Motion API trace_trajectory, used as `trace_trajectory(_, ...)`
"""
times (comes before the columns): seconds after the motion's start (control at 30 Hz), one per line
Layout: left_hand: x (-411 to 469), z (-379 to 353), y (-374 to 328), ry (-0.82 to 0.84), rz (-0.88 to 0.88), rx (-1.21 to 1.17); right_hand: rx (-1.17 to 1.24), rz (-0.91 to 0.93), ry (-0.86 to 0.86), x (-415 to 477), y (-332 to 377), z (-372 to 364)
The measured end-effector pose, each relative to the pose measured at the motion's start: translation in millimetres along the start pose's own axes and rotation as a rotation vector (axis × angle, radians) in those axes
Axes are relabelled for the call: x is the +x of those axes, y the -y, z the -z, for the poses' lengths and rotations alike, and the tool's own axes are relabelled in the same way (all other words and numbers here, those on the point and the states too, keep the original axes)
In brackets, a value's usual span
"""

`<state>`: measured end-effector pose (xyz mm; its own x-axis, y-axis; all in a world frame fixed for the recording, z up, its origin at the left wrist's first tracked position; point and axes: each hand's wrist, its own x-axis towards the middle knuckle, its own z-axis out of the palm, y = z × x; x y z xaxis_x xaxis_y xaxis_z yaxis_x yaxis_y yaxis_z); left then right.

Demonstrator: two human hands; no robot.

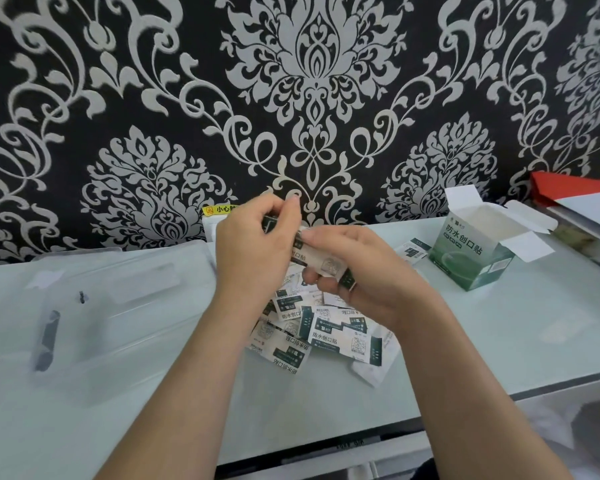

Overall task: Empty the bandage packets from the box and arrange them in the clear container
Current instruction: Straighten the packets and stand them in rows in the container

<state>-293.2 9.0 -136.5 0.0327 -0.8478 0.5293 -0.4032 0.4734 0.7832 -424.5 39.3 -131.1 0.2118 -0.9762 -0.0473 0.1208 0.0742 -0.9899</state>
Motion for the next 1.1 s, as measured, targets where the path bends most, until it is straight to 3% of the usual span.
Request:
trace_trajectory(0.1, -4, -3, -6, 0.037, 0.045, -0.114, 0.235, -0.145, -0.135, -3, 6, -2)
trace_trajectory(0.2, -8, -7, -6, 0.136, -0.031, -0.066, 0.208, -0.183, -0.349, 1, 1, -3)
trace_trajectory(0.27, -11, -9, -8, 0.206, -0.084, -0.021, 0.222, -0.175, -0.404, 3, -1, -3)
trace_trajectory(0.47, -4, -5, -2, 0.136, 0.029, 0.022, 0.472, -0.108, -0.332, 5, -1, -1)
trace_trajectory(0.73, -5, -2, -12, 0.152, 0.193, -0.083, 0.087, 0.045, -0.378, 6, 2, -6)
trace_trajectory(0.93, -5, -5, -12, 0.102, 0.332, -0.212, 0.29, -0.017, -0.354, 7, 1, -10)
trace_trajectory(1.1, -4, -5, -9, 0.086, 0.335, -0.172, 0.223, -0.008, -0.274, 8, 2, -20)
